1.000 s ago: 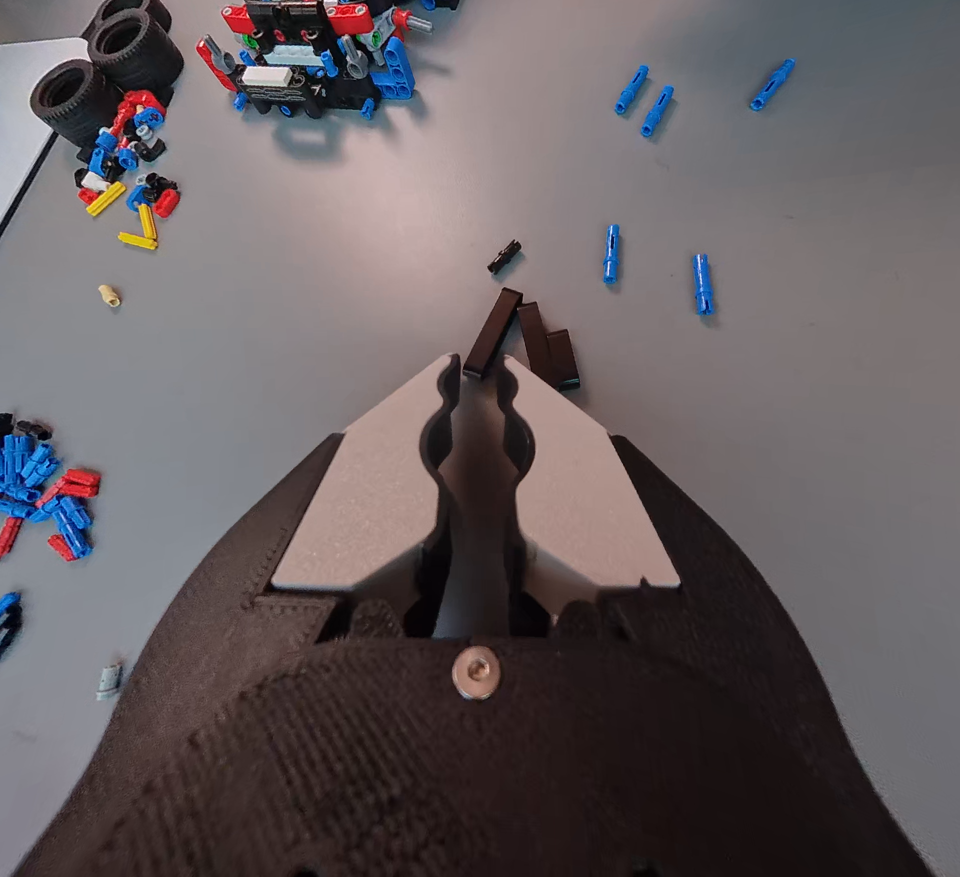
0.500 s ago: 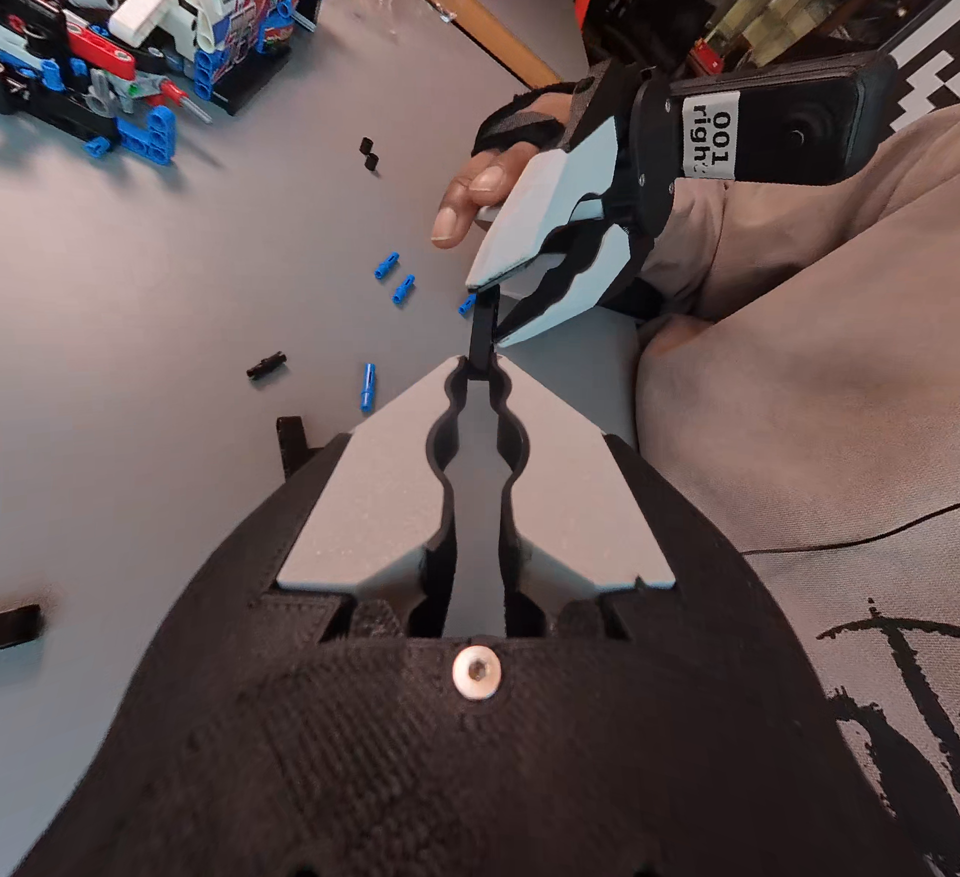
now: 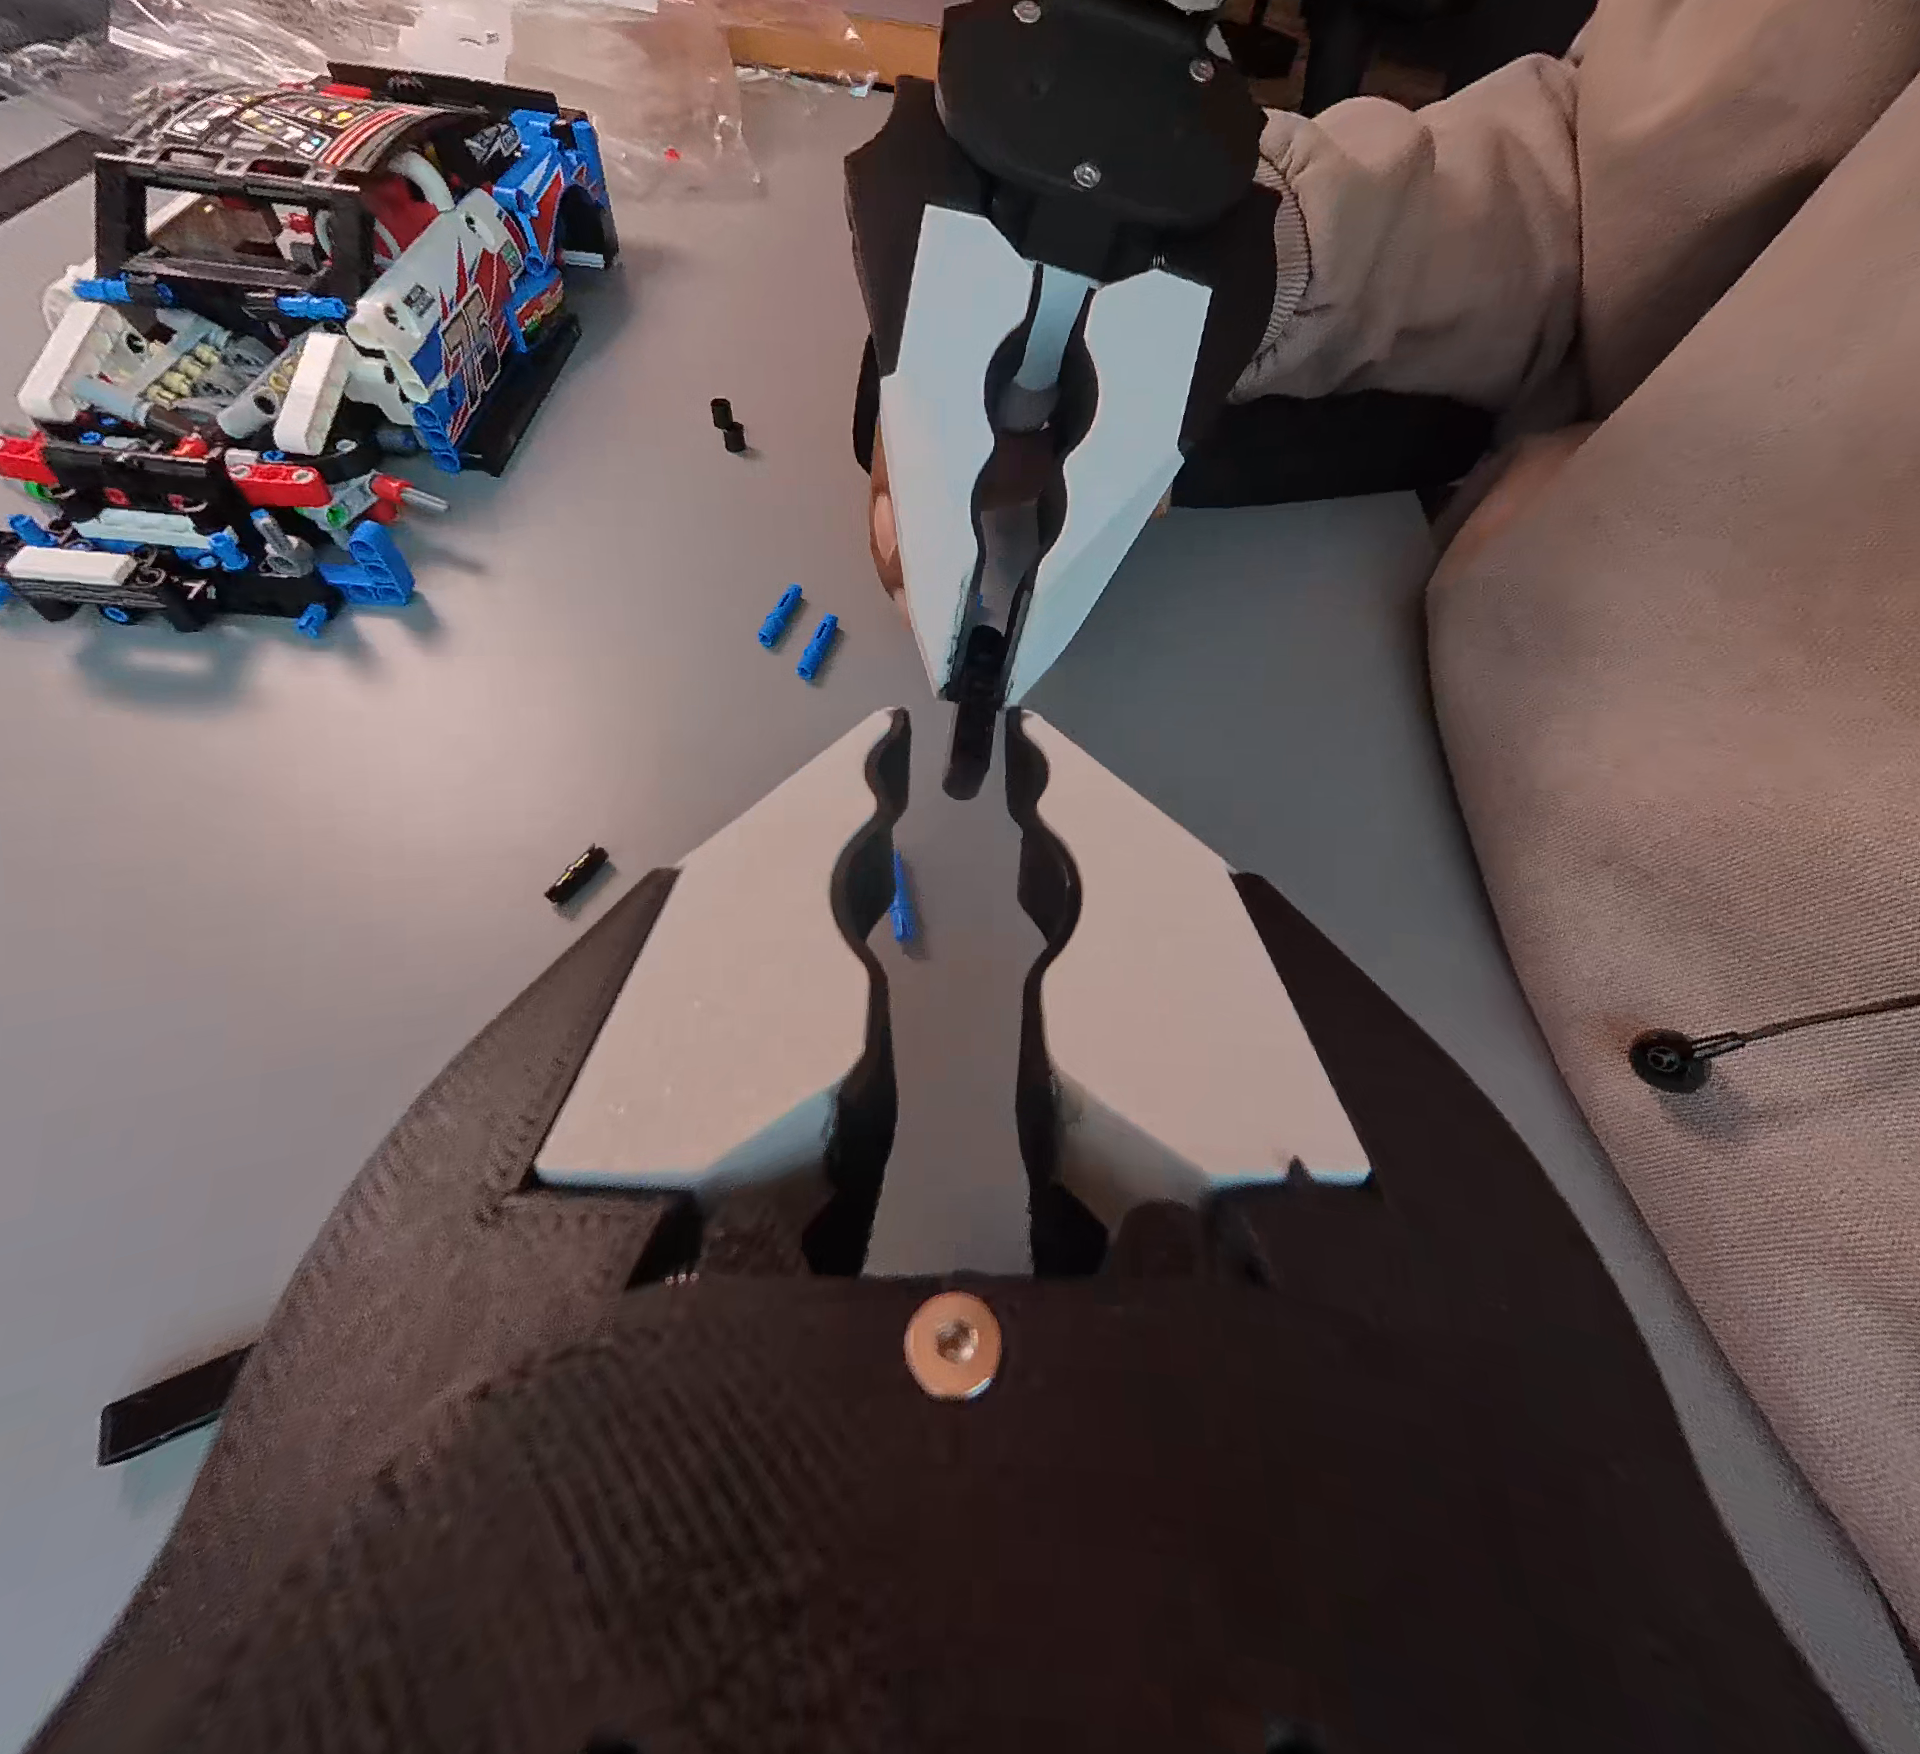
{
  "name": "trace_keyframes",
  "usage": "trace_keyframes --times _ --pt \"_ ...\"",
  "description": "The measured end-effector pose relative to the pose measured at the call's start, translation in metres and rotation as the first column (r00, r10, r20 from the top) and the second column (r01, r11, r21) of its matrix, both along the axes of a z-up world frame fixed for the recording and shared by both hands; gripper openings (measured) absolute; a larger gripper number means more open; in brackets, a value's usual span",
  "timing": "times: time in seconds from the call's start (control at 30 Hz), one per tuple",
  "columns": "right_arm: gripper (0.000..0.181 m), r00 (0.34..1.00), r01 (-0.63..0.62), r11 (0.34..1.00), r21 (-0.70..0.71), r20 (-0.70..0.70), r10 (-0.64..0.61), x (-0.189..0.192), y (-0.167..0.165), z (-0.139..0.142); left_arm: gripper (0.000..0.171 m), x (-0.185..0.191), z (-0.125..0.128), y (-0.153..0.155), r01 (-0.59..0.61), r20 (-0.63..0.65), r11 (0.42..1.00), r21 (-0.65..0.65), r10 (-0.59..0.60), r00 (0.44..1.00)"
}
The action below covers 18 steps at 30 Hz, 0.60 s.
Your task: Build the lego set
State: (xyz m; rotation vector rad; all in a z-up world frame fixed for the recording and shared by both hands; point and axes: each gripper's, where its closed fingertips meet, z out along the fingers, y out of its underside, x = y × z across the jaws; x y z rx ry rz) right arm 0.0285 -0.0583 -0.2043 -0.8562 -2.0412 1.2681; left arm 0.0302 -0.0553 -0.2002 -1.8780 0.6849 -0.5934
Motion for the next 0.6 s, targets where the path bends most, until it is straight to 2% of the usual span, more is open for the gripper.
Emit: trace_keyframes --times 0.07,0.13,0.4,0.6 --pt "0.004 1.000 -0.006 1.000 -0.028 0.011 0.006 0.001 -0.002 0.001 0.007 0.003 0.000 -0.001 0.009 -0.038 1.000 0.029 -0.007 0.999" --pt "0.004 1.000 -0.008 0.999 -0.040 0.026 0.009 0.002 -0.001 0.001 0.006 0.004 -0.002 -0.002 0.007 -0.076 0.999 0.041 -0.004 0.997" --pt "0.008 0.997 -0.013 0.999 0.044 0.075 0.009 0.005 0.002 -0.013 0.006 0.005 -0.026 -0.005 -0.004 -0.160 0.998 -0.055 -0.004 0.987" --pt "0.007 0.994 0.106 0.994 0.014 0.037 -0.106 0.006 0.040 0.005 0.006 0.006 -0.053 -0.010 -0.010 -0.252 0.988 -0.154 -0.030 0.967"
